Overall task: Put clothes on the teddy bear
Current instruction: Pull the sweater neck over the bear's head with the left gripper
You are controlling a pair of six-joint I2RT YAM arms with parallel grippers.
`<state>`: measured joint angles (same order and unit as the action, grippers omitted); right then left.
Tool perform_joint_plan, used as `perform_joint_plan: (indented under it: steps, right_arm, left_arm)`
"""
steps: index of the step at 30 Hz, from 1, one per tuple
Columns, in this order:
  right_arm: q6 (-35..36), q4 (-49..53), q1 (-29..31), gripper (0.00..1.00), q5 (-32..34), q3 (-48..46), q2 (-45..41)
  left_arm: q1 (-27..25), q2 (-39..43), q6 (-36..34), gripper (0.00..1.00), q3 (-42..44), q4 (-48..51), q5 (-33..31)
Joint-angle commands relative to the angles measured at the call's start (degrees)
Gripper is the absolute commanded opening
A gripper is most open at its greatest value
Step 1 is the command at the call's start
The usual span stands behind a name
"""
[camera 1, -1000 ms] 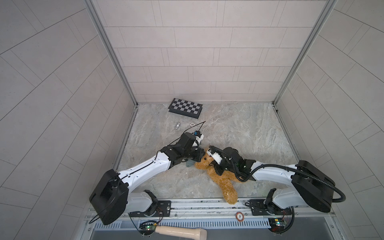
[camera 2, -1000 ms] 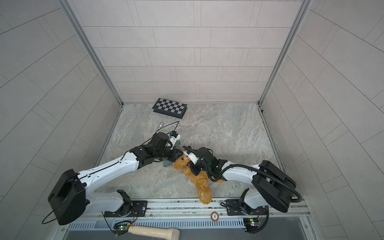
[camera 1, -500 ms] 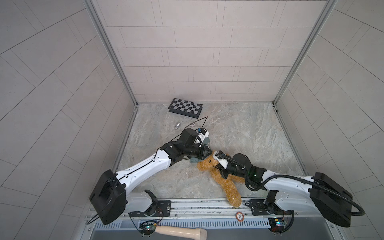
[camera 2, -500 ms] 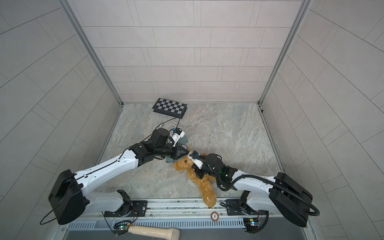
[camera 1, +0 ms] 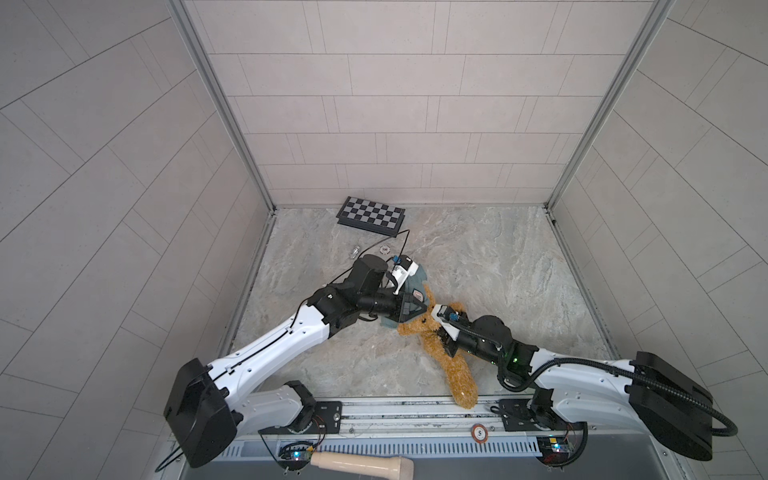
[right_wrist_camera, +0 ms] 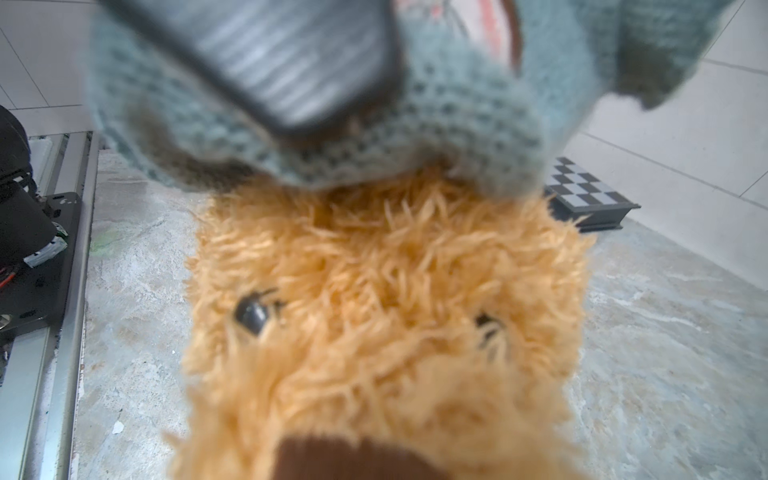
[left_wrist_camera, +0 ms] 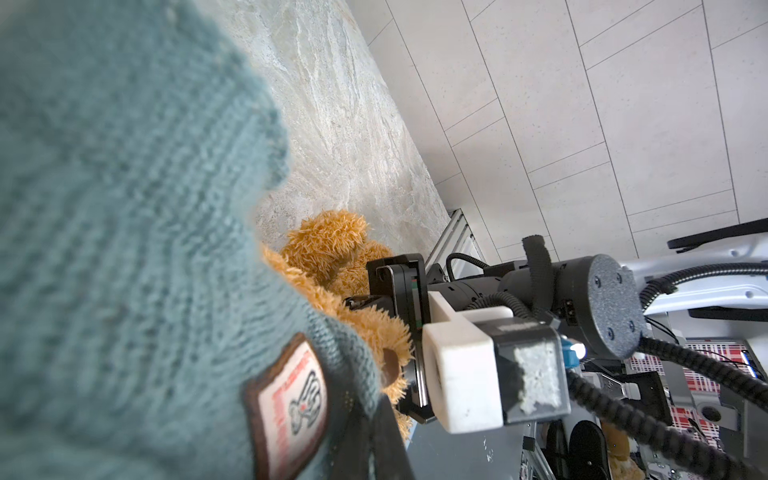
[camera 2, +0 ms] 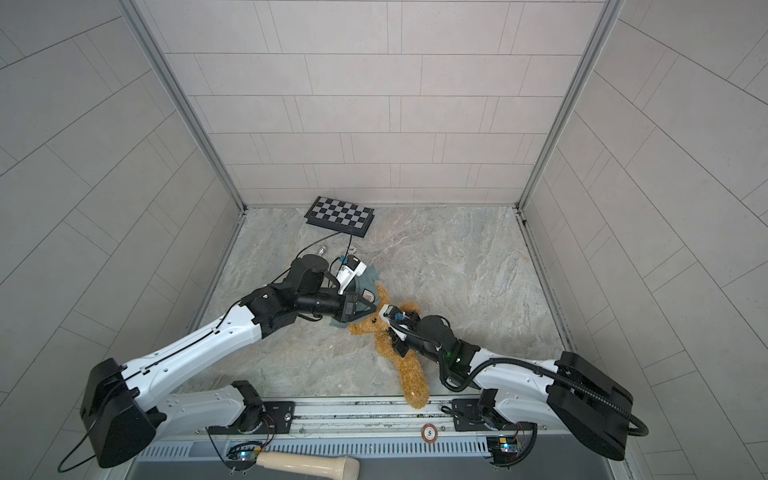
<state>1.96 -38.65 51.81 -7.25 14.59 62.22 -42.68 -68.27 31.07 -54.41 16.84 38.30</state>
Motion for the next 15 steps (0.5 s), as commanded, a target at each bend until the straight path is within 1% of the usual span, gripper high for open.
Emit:
perform_joint_plan:
  steps: [1, 3, 6, 9, 11, 13, 15]
  right_arm:
    - [4.0, -6.6, 0.5, 0.00, 0.7, 0.4, -3.0]
    - [4.1, -7.6, 0.6, 0.00, 0.7, 0.3, -4.2]
    - [2.8, -10.6, 0.7, 0.00, 0.5, -0.3, -5.2]
    - [1.7, -13.2, 0.9, 0.00, 0.3, 0.0, -4.9]
    - [2.6, -12.3, 1.3, 0.00, 1.4, 0.6, -4.4]
    - [3.8, -12.4, 1.4, 0.00, 3.0, 0.4, -3.7]
    - [4.2, -15.3, 1.3, 0.00, 4.4, -0.8, -3.6]
  left_arm:
    - [-0.3, -0.1, -3.5, 0.00, -4.6, 6.6, -2.3]
    - [-0.3, 0.1, -4.0, 0.00, -5.4, 7.7, -4.8]
    - [-1.2, -0.3, -1.9, 0.00, -5.2, 5.0, -5.6]
    - [-4.2, -2.3, -0.2, 0.00, -5.0, 2.0, -7.8]
    - [-6.1, -3.5, -0.4, 0.00, -6.1, 1.5, -9.7]
    - [-7.2, -4.2, 0.4, 0.00, -6.6, -0.6, -9.4]
    - [-7.8, -4.9, 0.9, 0.00, -7.3, -0.3, -9.3]
